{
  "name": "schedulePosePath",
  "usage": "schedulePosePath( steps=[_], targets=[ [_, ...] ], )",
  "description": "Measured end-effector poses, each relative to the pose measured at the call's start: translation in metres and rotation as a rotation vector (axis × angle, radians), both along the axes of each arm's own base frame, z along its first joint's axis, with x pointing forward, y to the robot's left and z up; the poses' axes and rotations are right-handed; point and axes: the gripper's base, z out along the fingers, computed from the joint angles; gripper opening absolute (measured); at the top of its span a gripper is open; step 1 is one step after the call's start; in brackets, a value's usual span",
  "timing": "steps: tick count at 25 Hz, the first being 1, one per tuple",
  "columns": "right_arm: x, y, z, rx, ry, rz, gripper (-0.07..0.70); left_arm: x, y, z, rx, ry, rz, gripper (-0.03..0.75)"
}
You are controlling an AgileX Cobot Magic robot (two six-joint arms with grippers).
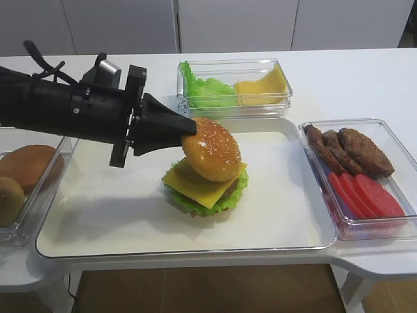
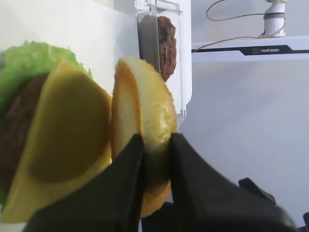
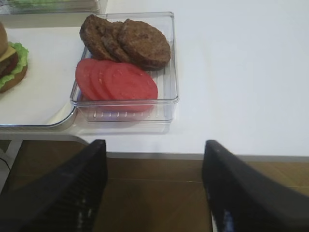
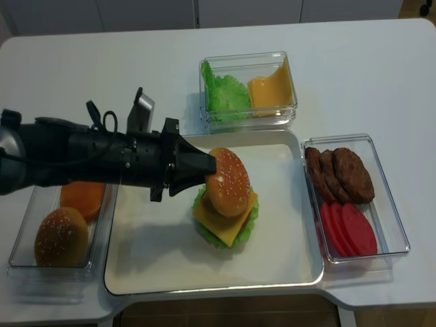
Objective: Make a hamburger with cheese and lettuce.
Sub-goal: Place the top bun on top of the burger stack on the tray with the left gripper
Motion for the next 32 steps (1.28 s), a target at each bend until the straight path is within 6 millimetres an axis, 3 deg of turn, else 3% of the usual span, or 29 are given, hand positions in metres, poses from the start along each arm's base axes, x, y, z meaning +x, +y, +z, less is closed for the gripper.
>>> schedulePosePath(
  steps=[32],
  targets=[
    [0.000,0.000,0.000,-0.002,0.000,0.001,0.468,0.005,-0.005,-0.009,-0.035,0.029,0.018,0.112]
  ],
)
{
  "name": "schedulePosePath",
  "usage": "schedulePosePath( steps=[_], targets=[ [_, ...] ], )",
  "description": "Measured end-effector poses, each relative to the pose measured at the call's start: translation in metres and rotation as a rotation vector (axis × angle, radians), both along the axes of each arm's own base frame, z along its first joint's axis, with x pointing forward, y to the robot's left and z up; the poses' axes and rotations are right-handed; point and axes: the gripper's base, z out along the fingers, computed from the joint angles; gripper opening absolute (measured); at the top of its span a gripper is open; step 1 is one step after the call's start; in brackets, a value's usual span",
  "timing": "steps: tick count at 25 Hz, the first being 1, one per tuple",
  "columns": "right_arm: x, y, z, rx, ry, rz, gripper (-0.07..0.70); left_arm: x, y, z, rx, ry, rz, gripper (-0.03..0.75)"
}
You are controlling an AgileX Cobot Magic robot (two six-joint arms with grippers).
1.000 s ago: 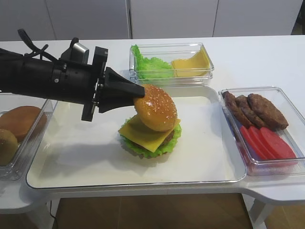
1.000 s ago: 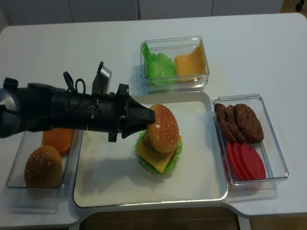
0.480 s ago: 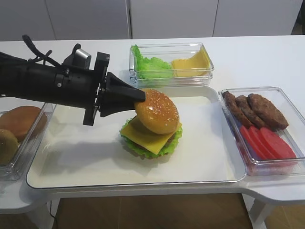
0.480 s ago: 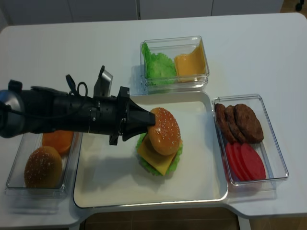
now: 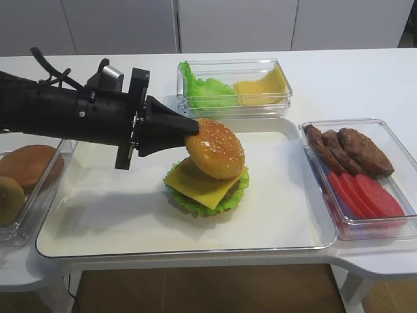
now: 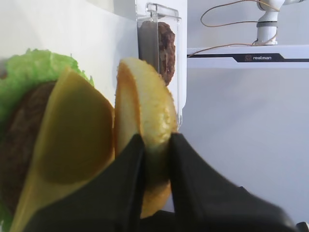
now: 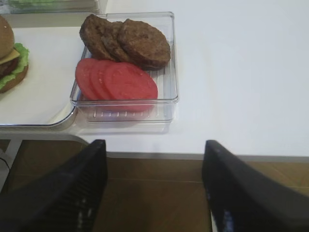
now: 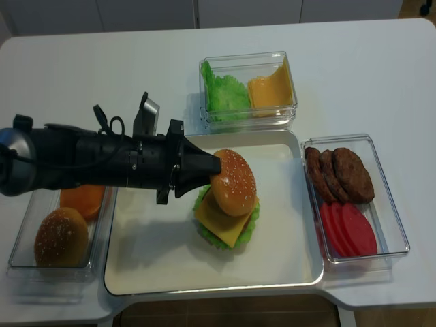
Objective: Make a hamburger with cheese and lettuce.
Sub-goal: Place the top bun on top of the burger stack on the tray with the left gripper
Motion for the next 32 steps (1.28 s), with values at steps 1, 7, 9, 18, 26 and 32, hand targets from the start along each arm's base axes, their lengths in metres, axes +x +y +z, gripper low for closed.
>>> schedulePosePath(
  steps=[1,7,9,18,26,32],
  targets=[
    [0.0000,0.0000,0.0000,0.000,0.000,0.000,0.468,0.0000,0.0000,0.0000,0.000,0.000,0.000,0.112],
    [0.0000,0.0000,0.0000,0.000,0.000,0.000,0.468,0.0001,0.0000,-0.0001,0.001,-0.002,0.001,0.112],
    [0.0000,0.0000,0.0000,0.000,0.000,0.000,0.468,-0.0001,0.0001,0.0006,0.001,-0.004,0.001,0.112],
    [0.0000,0.0000,0.0000,0.000,0.000,0.000,0.468,-0.0016,0.0005,0.0012,0.016,-0.013,-0.012,0.112],
    [0.0000,0.0000,0.0000,0.000,0.000,0.000,0.468,-0.0006,0.0002,0.0023,0.003,-0.013,0.000,0.112],
    [0.0000,0.0000,0.0000,0.000,0.000,0.000,0.468,-0.0005,0.0002,0.0024,0.002,-0.012,0.001,0.111]
  ],
)
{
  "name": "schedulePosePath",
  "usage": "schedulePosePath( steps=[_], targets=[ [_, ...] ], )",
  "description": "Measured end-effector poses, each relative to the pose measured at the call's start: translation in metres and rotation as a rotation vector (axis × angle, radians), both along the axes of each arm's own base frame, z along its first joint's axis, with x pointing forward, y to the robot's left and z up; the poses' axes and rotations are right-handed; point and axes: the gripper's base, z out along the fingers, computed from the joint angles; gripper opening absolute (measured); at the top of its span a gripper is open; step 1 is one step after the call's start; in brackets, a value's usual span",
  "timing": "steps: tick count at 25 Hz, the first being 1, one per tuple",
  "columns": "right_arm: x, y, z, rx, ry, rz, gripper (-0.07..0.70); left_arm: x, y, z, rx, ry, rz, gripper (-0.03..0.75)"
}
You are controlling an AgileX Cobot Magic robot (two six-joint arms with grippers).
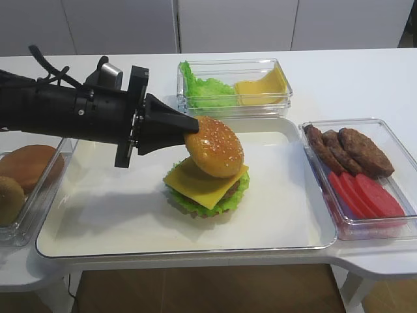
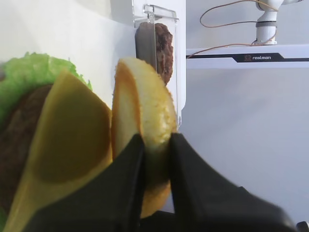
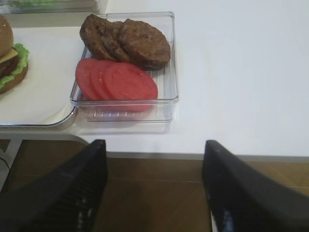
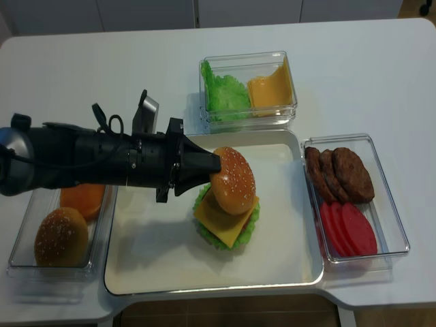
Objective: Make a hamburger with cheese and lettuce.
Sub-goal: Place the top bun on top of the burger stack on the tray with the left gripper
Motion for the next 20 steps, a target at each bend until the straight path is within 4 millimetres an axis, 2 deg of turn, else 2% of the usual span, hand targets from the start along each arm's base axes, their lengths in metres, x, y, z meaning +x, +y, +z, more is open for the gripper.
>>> schedulePosePath(
  steps=[9,15,20],
  targets=[
    [0.000,0.000,0.000,0.000,0.000,0.000,0.468,0.000,0.001,0.001,0.004,-0.006,-0.002,0.111],
    [0.000,0.000,0.000,0.000,0.000,0.000,0.468,0.002,0.016,0.010,0.012,-0.039,0.033,0.109],
    [0.000,0.000,0.000,0.000,0.000,0.000,0.468,0.000,0.011,0.009,0.022,-0.032,0.014,0.109]
  ],
)
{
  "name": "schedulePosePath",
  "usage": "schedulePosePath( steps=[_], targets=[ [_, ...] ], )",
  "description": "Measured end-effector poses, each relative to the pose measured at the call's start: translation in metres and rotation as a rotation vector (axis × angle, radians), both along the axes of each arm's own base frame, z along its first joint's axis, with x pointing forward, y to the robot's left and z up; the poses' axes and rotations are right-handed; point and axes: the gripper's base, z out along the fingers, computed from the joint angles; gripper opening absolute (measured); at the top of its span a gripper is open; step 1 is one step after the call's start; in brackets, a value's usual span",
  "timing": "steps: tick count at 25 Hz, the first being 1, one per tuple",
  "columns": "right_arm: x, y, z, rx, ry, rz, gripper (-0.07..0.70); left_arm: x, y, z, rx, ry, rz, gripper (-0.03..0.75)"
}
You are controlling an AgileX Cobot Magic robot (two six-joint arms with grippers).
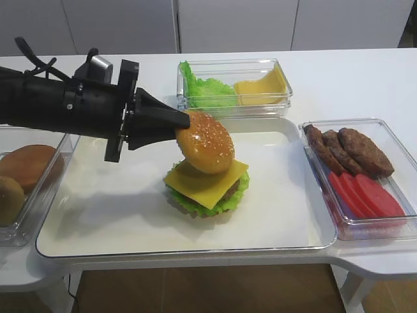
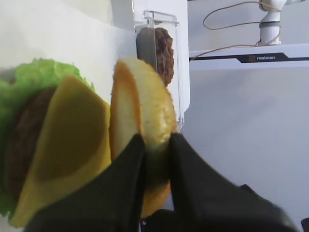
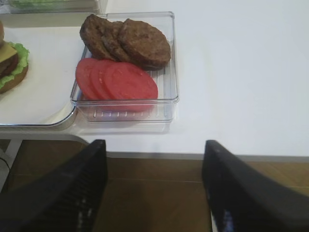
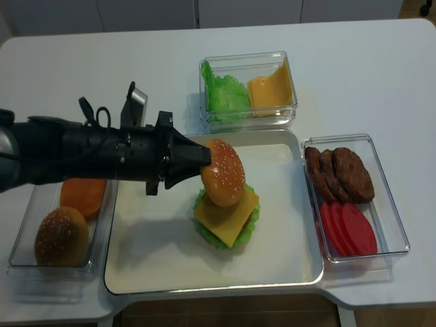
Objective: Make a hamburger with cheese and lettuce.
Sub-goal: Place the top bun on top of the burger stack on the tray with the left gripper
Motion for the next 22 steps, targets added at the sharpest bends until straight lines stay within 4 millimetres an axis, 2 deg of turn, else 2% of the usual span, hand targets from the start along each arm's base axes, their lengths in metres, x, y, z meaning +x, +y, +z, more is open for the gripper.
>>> schedulePosePath(
  steps=[4,22],
  targets=[
    [0.0000,0.0000,0.0000,0.002,0.000,-0.001,0.468,-0.0031,-0.0066,-0.0001,0.001,0.000,-0.023,0.109],
    [0.0000,0.0000,0.0000,0.002,0.000,-0.001,0.468,-0.0026,-0.0067,-0.0050,0.014,0.005,-0.033,0.109]
  ],
)
